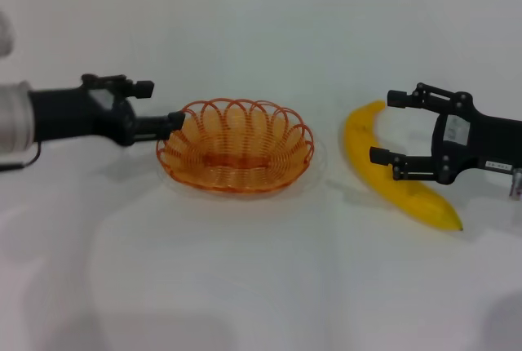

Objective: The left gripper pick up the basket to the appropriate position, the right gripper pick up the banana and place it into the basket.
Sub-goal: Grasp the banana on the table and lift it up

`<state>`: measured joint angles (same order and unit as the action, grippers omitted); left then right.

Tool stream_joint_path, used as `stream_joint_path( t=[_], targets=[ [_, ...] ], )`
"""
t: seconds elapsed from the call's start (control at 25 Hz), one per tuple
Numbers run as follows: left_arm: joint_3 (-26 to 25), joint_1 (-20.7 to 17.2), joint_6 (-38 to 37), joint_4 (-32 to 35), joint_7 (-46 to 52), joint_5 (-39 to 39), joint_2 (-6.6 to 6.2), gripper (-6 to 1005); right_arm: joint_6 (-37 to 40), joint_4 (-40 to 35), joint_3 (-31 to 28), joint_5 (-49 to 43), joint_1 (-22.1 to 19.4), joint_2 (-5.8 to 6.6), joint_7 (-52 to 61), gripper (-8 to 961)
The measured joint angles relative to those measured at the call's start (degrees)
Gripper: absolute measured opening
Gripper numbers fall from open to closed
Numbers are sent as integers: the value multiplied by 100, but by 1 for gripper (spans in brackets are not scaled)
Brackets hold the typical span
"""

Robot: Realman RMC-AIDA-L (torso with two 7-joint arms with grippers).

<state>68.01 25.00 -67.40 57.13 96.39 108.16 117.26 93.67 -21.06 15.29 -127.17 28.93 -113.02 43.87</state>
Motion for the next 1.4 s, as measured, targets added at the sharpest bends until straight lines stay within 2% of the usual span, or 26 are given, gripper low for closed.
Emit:
stream_joint_path(
  t=[0.08,0.12,0.16,0.24,0.56,0.64,0.96,1.28,1.4],
  targets=[
    [58,-387,-59,28,-586,-469,-4,742,5,-2,0,31,-21,4,-10,889],
    [58,-387,-59,28,-586,-469,-4,754,8,-5,0,41,-31,5,-12,889],
    [63,-730,-162,-29,-1173,-809,-8,767,10,-7,0,48,-43,6,-14,889],
    [66,-971,-225,-149,-1651,-1002,1,765,14,-8,0,52,-64,8,-15,889],
    [-90,-1289,-577,-1768,-4159,-2042,-11,759,19,-37,0,74,-222,25,-33,889],
    [-230,-1287,-707,-1996,-4367,-2148,-14,757,20,-47,3,74,-266,26,-34,889],
    [-295,-1168,-791,-2137,-4445,-2180,-23,756,-401,-47,85,-252,-291,33,109,889],
    [-374,-1131,-796,-2223,-4459,-2221,-28,757,-642,-56,235,-633,40,-37,1369,888],
    [-376,-1123,-815,-2225,-4463,-2227,-28,757,-959,-56,416,-650,110,-88,1694,889]
  ],
)
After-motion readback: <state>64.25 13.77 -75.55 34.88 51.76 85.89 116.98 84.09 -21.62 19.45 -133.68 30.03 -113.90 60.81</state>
